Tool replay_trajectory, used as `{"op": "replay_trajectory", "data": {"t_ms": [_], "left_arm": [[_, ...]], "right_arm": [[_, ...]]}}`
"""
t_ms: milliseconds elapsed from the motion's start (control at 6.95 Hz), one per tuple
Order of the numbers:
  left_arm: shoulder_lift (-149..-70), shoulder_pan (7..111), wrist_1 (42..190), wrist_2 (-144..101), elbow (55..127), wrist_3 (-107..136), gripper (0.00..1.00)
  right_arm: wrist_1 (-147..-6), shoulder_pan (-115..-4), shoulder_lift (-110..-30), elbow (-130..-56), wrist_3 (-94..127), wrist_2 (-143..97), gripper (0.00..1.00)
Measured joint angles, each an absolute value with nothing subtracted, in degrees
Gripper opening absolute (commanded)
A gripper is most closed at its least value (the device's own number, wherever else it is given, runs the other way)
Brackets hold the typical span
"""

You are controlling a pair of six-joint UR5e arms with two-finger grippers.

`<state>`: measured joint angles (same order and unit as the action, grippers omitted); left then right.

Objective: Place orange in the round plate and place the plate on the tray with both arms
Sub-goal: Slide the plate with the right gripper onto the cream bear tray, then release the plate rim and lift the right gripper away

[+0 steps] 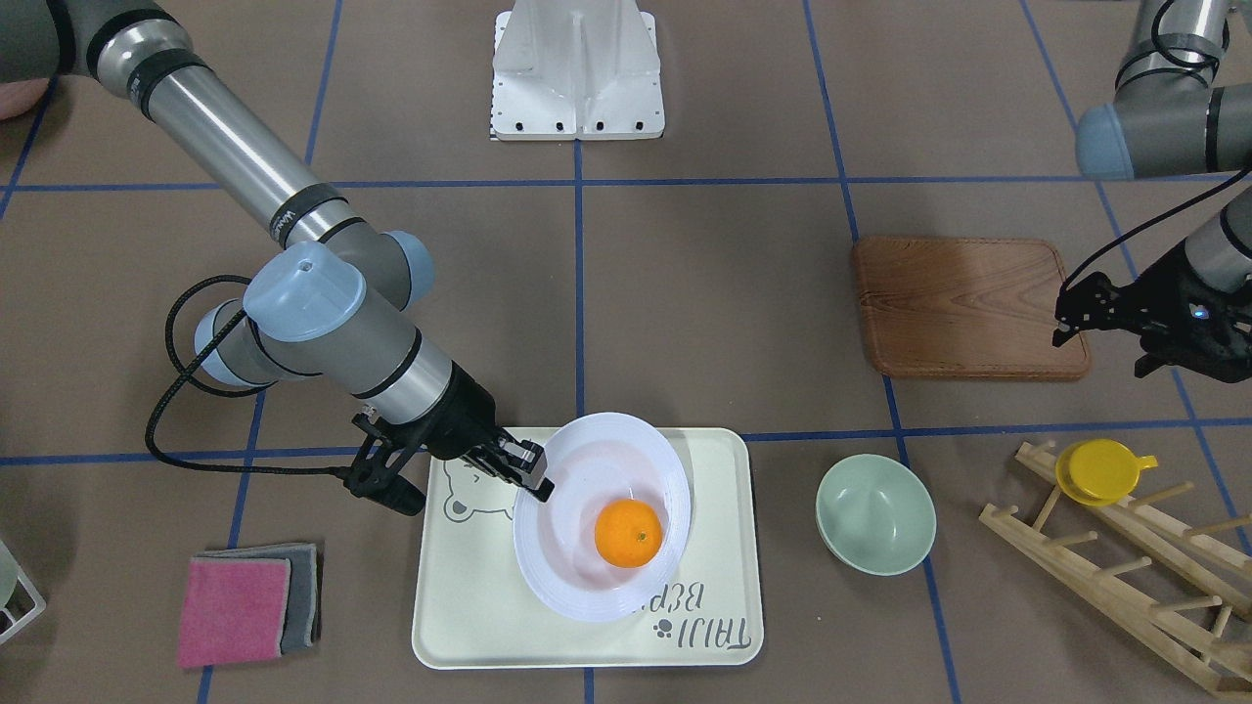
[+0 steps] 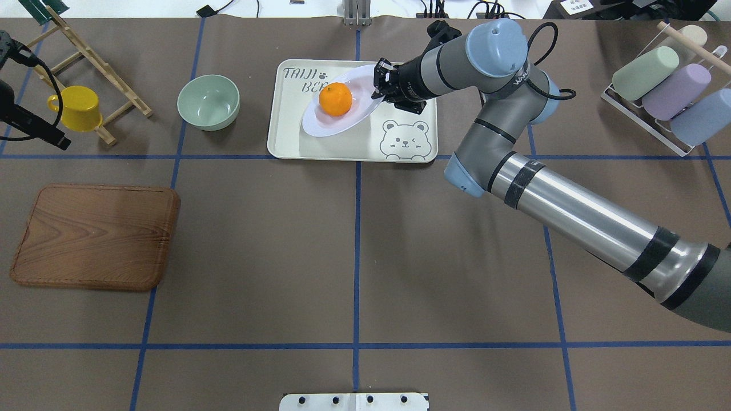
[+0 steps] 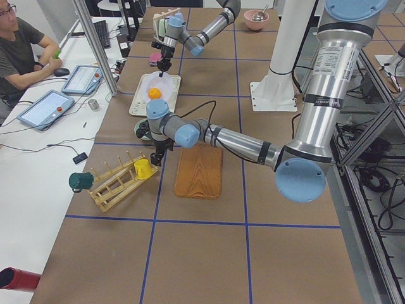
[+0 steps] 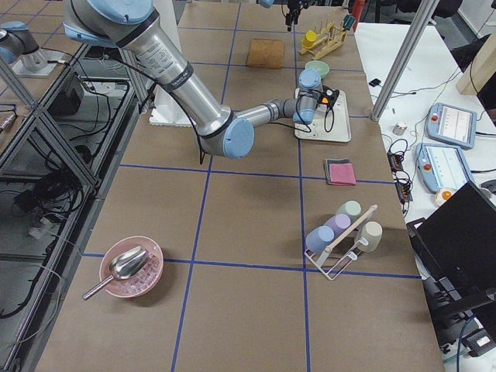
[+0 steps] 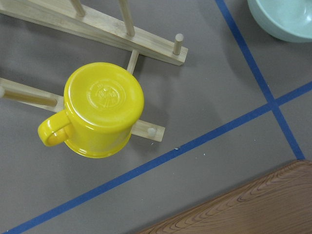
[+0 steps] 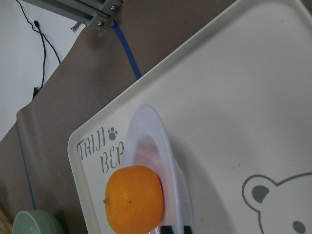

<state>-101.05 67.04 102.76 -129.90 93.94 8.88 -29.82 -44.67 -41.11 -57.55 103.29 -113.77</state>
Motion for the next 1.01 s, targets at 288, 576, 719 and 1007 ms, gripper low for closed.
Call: {"op": "replay_trajectory", "data": {"t_ms": [288, 576, 719, 1007], "left_arm": [[-101.0, 67.3, 102.6, -129.9, 94.0, 8.9, 0.99], [-101.1, 67.4, 102.4, -129.9, 94.2, 8.9, 0.99], [-101.1, 67.6, 102.3, -129.9, 94.3, 8.9, 0.99], [-101.1, 67.8, 102.2, -129.9, 94.5, 8.9, 0.99]], "right_arm": [[-29.8, -44.0, -41.0, -57.0, 103.2, -111.9, 1.0], [-29.8, -43.7, -41.5, -57.0, 102.9, -111.7, 1.0], [-29.8, -43.6, -42.7, -57.7, 102.1, -111.9, 1.0], [-29.8, -44.0, -49.2, -64.2, 98.9, -113.0, 1.0]]}}
